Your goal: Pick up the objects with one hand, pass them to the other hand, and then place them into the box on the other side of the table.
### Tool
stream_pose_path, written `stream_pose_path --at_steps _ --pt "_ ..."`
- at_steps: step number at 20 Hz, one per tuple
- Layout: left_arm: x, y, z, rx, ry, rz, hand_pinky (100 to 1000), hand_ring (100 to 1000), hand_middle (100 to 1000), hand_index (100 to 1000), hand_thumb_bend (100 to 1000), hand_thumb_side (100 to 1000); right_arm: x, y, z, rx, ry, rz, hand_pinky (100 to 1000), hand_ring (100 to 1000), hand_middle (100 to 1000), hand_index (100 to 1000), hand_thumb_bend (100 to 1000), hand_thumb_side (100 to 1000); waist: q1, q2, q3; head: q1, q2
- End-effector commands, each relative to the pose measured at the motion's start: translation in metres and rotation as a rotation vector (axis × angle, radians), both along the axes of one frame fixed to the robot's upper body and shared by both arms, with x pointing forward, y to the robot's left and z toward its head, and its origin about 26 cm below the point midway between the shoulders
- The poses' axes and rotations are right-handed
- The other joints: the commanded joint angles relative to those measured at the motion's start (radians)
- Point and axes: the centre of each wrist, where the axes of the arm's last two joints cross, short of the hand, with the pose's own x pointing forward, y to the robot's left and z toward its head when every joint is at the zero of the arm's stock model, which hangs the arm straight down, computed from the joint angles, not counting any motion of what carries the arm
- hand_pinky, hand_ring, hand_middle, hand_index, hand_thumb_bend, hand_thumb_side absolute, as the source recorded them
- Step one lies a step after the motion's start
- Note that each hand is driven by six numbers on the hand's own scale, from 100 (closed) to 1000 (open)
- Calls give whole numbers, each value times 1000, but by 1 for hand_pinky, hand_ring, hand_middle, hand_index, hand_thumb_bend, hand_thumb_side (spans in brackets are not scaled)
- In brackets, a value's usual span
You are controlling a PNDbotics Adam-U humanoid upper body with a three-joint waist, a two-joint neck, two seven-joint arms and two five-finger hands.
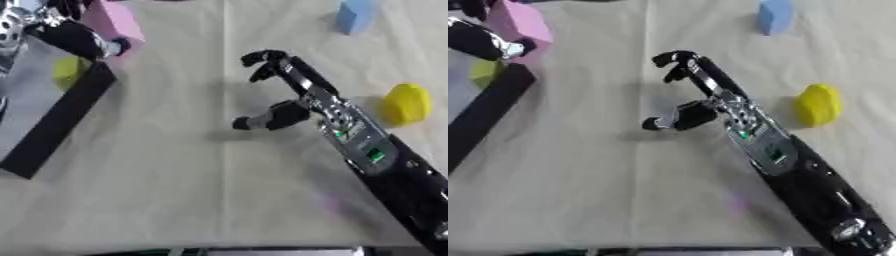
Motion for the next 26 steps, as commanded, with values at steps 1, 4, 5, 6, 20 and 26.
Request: stream_pose_path --at_steps 1,4,5,6,20,26 --pt "4 22 10 2 -31 68 567 446 328 573 370 100 -4 -3 15 9 -41 7 759 684 765 833 780 195 -12 -103 -2 21 5" --pt "7 32 8 -4 -35 109 566 445 328 572 368 100 -6 -2 19 14 -47 14 759 684 765 833 780 194 -15 -102 -4 34 5" --pt "8 37 7 -8 -33 128 568 446 328 573 370 100 -6 -2 20 16 -49 15 759 684 765 833 781 194 -17 -101 -5 38 5" --pt "10 41 6 -11 -31 145 568 446 327 572 368 100 -7 -2 21 18 -51 17 759 684 765 833 782 194 -18 -100 -6 42 5" --pt "23 95 -11 -36 -7 350 566 449 330 573 383 100 -15 0 34 44 -86 39 759 683 743 833 782 191 -30 -95 -12 122 -10" --pt "34 118 -27 -40 33 450 566 455 333 574 391 100 -15 0 34 49 -81 41 758 681 742 832 781 190 -31 -95 -14 135 -3"
